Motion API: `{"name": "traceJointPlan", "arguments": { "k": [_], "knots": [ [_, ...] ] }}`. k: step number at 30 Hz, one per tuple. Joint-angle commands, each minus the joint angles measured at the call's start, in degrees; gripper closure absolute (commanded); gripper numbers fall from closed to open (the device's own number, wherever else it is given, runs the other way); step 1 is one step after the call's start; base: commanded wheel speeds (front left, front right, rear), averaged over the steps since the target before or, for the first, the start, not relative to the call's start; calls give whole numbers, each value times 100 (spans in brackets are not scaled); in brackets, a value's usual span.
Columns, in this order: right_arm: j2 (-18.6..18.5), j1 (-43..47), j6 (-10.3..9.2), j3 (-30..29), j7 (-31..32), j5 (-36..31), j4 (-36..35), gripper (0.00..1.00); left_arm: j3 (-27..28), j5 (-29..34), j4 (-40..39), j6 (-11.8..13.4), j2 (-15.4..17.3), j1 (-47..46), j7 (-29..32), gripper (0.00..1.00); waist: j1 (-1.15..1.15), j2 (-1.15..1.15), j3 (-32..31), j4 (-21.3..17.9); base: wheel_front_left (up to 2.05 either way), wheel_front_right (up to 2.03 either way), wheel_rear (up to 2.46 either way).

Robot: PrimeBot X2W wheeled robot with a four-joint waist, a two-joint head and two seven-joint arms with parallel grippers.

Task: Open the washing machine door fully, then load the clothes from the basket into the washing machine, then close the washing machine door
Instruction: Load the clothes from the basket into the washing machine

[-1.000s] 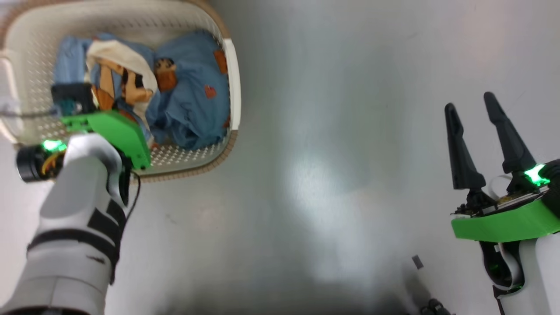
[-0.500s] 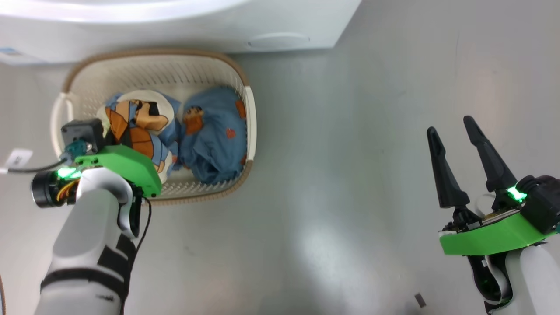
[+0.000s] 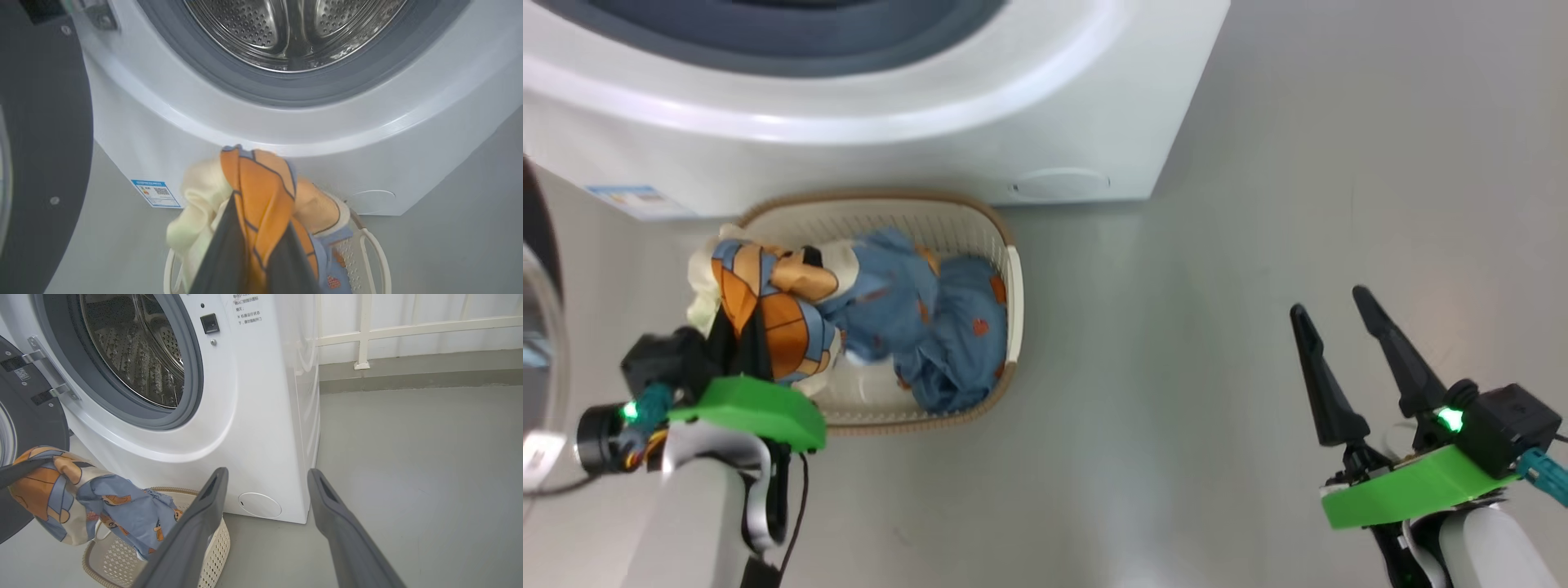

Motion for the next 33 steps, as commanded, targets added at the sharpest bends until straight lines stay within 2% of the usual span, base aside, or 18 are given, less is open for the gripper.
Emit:
{"name": "traceJointPlan", "arguments": {
  "k": [1, 8, 16, 25, 33],
  "knots": [
    [-3, 131, 9, 136, -27, 16, -101, 0, 225, 68, -312, 48, 176, 160, -52, 100, 0, 0, -352, 64, 0, 0, 0],
    [76, 275, 9, 197, -27, -3, 7, 0, 452, 237, -1694, 15, 112, 900, -52, 100, 0, 0, -842, 69, 0, 0, 0],
    [162, 436, 9, 188, -27, -56, 77, 0, 669, 468, -2908, -116, 47, 1574, -52, 100, 0, 0, -1391, 25, 0, 0, 0],
    [276, 675, 9, 214, -27, -204, 67, 0, 783, 478, -3131, -240, 60, 2479, -52, 100, 0, 0, -2068, -113, 0, 0, 0],
    [293, 829, 9, 181, -27, -305, 2, 0, 843, 352, -3133, -178, 41, 3120, -9, 100, 0, 0, -2281, -138, 0, 0, 0]
  ]
}}
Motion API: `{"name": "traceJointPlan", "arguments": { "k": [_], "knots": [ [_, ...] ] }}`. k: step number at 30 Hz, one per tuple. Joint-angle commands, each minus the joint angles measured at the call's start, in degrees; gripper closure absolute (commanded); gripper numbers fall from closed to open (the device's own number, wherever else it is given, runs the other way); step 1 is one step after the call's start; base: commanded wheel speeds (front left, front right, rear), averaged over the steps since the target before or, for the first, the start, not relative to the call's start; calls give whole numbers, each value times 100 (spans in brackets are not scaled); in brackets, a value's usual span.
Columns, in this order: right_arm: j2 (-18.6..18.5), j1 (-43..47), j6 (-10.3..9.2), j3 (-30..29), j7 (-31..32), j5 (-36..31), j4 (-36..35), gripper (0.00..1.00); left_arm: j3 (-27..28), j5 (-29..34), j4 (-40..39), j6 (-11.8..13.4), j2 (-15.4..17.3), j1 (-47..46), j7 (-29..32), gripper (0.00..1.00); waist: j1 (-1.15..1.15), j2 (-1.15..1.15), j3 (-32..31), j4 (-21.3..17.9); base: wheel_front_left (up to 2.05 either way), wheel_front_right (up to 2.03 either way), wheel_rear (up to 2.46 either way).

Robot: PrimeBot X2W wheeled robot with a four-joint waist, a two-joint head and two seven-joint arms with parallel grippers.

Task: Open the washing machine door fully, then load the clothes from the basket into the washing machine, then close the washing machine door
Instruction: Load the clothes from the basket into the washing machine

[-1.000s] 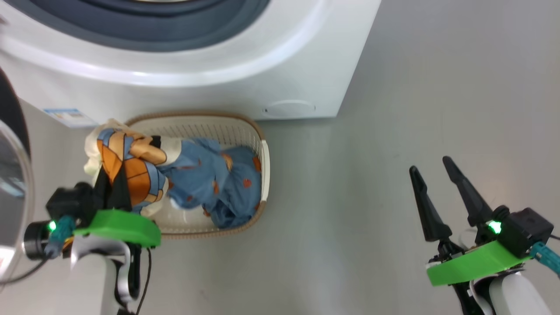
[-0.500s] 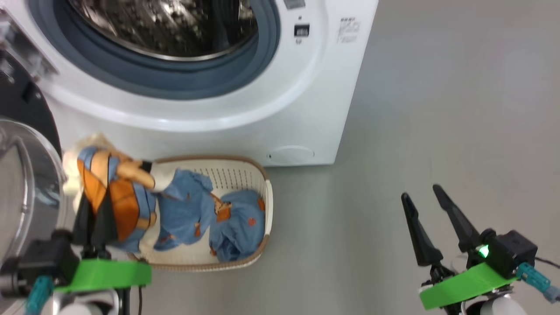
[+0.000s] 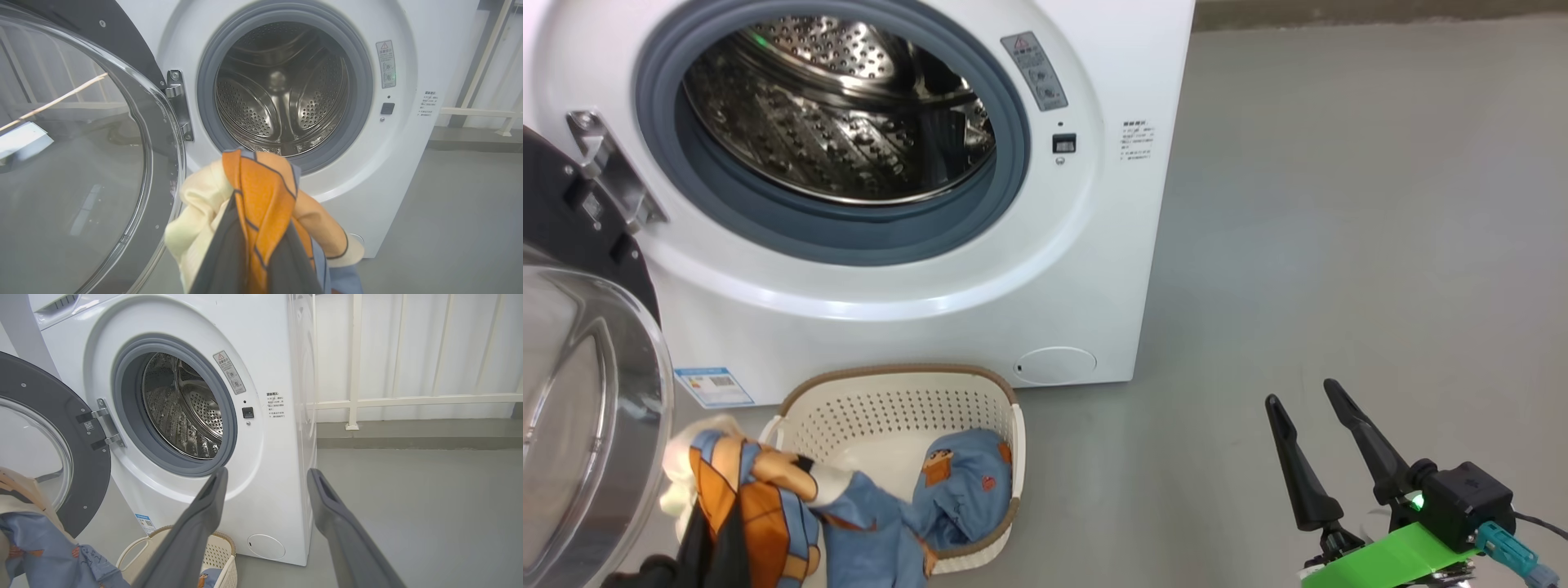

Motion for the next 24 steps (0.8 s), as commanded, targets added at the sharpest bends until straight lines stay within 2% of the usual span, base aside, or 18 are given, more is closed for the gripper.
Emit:
{"name": "traceJointPlan", "arguments": {
  "k": [1, 16, 24],
  "knots": [
    [-23, 4, 9, 115, -27, -94, -181, 0, 208, -44, -179, 44, 73, -72, -13, 100, 0, 0, -89, -26, 0, 0, 0],
    [56, 131, 9, -63, -27, -248, -286, 0, 109, -143, -192, 132, 42, 207, -15, 100, 0, 0, -170, -52, 0, 0, 0],
    [64, 99, 9, -227, -27, -296, -347, 0, -4, -163, -125, 163, 18, 55, -24, 100, 0, 0, 72, -62, 0, 0, 0]
  ]
}}
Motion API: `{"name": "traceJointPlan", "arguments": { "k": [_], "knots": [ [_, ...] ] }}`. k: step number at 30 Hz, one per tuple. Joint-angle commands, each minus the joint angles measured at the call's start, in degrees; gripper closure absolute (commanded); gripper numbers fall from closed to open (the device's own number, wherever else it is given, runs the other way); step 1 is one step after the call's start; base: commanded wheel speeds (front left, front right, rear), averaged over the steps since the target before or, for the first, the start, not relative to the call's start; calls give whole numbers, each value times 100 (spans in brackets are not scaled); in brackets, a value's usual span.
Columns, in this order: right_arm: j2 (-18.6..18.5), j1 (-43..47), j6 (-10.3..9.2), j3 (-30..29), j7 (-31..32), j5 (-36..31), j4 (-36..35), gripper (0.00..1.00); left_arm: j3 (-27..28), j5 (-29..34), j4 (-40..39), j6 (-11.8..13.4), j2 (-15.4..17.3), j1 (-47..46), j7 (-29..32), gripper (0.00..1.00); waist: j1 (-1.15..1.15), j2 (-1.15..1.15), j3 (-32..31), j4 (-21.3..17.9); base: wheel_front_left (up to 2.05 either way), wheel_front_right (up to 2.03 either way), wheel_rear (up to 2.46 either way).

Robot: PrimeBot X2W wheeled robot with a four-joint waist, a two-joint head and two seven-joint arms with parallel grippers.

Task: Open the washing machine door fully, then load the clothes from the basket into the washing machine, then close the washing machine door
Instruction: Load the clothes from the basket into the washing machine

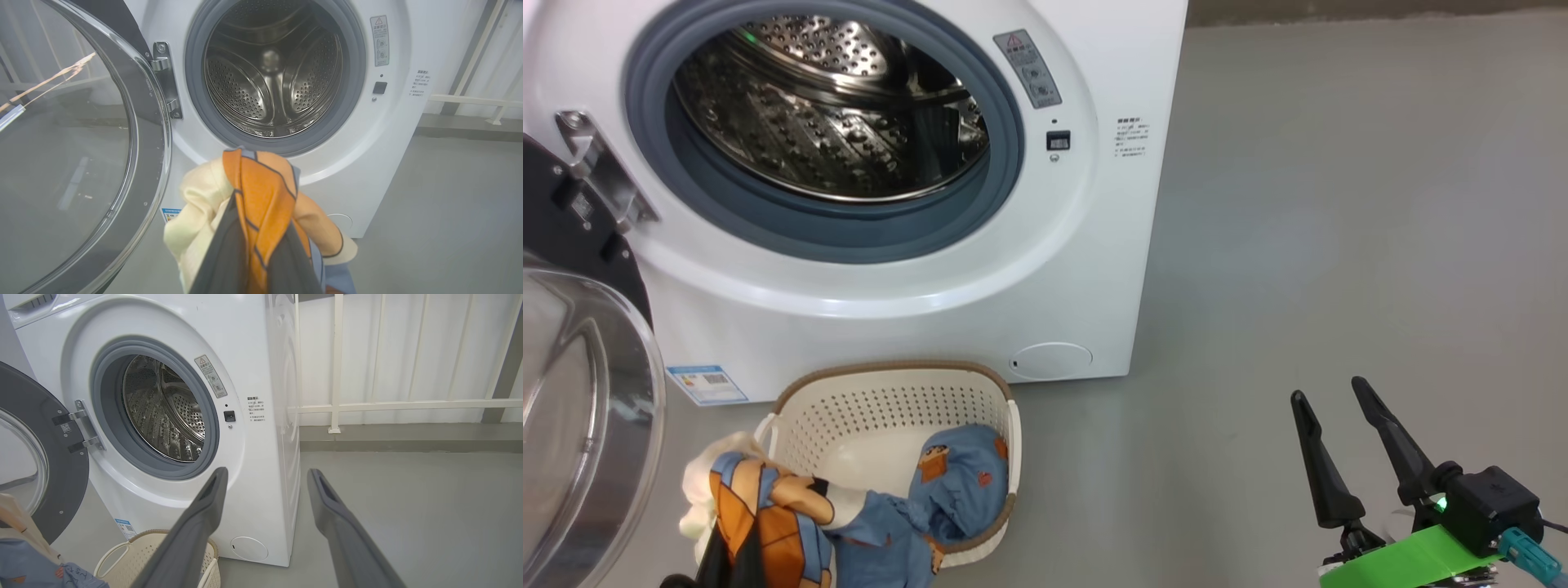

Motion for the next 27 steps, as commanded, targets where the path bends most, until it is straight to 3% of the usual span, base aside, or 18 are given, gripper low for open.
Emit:
{"name": "traceJointPlan", "arguments": {
  "k": [1, 13, 27],
  "knots": [
    [-34, -36, 9, 103, -27, -46, -170, 0, 162, -44, -109, 42, 26, -300, -34, 100, 0, 0, 123, -6, 0, 0, 0],
    [-167, -311, 9, 101, -27, 115, -274, 0, -90, -37, 259, -29, 2, -1418, -53, 100, 0, 0, 1108, -119, 0, 0, 0],
    [-246, -757, 9, 165, -27, 293, -277, 0, -85, 39, 1142, -126, 312, -3445, 88, 100, 0, 0, 1901, -486, 0, 0, 0]
  ]
}}
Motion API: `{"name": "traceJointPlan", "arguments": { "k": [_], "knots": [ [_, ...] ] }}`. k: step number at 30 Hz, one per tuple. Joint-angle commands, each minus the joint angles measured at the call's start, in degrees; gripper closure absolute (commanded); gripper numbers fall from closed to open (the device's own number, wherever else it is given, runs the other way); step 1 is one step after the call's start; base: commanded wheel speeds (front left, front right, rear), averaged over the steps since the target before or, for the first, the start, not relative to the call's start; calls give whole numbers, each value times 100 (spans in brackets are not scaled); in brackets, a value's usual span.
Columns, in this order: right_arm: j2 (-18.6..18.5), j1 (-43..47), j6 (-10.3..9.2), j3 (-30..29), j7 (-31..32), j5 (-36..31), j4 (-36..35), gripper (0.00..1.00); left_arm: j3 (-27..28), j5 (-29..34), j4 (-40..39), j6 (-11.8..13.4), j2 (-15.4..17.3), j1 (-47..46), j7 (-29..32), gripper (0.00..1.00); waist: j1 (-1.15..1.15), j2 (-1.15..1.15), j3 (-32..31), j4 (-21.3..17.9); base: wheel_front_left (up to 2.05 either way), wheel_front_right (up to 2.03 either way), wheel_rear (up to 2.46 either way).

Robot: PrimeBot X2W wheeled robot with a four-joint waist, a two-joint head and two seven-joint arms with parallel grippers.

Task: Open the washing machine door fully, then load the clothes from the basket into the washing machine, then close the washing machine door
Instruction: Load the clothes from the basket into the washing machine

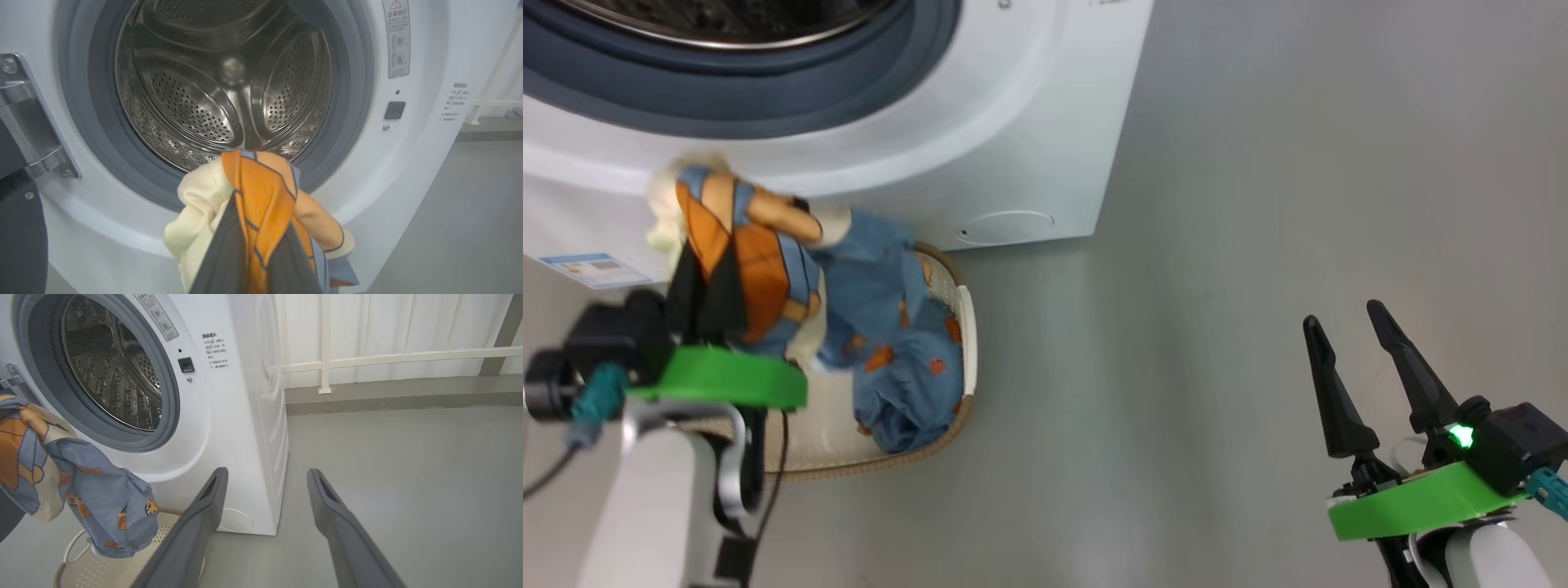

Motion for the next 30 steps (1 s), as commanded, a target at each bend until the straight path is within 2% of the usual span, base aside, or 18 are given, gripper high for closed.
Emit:
{"name": "traceJointPlan", "arguments": {
  "k": [1, 21, 30],
  "knots": [
    [-51, -108, 9, 151, -27, 23, -131, 0, 198, 30, -78, -26, 199, -251, 25, 100, 0, 0, 220, -185, 0, 0, 0],
    [-79, -586, 9, 295, -27, 210, -101, 0, 259, 86, 1342, -101, 873, -2922, 652, 100, 0, 0, 1200, -621, 0, 0, 0],
    [-82, -738, 9, 419, -27, 300, -135, 0, 180, 132, 1953, -58, 1028, -4293, 1107, 100, 0, 0, 1829, -673, 0, 0, 0]
  ]
}}
